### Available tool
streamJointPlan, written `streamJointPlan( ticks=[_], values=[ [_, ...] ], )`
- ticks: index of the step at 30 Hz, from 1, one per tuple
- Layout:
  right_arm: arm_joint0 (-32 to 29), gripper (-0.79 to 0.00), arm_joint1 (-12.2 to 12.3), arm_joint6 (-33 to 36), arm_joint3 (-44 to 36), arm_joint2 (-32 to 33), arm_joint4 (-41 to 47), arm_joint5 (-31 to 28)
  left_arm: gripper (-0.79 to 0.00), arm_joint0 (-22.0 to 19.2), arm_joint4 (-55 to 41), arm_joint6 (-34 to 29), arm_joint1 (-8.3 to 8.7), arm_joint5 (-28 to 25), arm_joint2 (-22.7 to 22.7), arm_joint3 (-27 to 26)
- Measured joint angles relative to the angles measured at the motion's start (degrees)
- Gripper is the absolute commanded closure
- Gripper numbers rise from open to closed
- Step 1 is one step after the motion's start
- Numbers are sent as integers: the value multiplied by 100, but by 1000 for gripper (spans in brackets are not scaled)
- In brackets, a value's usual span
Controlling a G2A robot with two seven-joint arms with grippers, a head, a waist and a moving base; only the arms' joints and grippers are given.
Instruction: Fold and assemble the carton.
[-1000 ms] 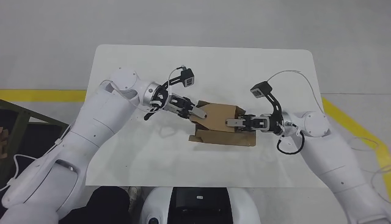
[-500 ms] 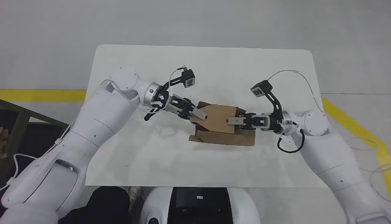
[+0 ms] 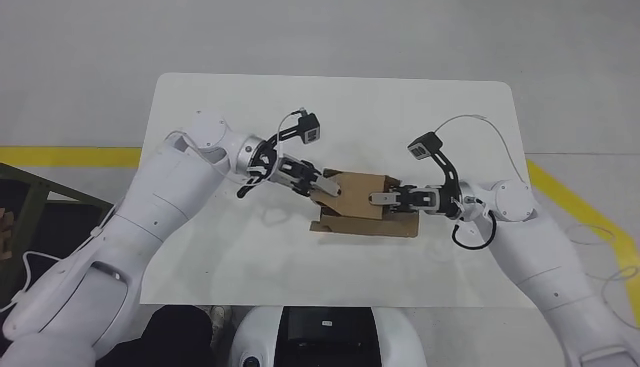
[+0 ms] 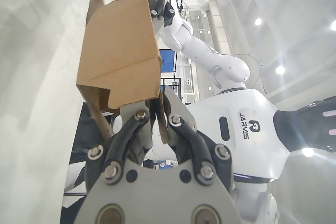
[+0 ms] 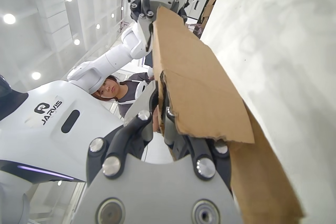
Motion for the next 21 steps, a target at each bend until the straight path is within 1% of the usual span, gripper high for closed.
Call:
streamJointPlan(
  ticks=[12,21],
  values=[
    [-6,0,-15,-73,97,88,-200,100,-785,70,-260,0,52,-86,-193,-202],
    [-133,0,-31,-317,-59,127,-328,276,-785,74,-495,0,0,-153,-301,-301]
  ],
)
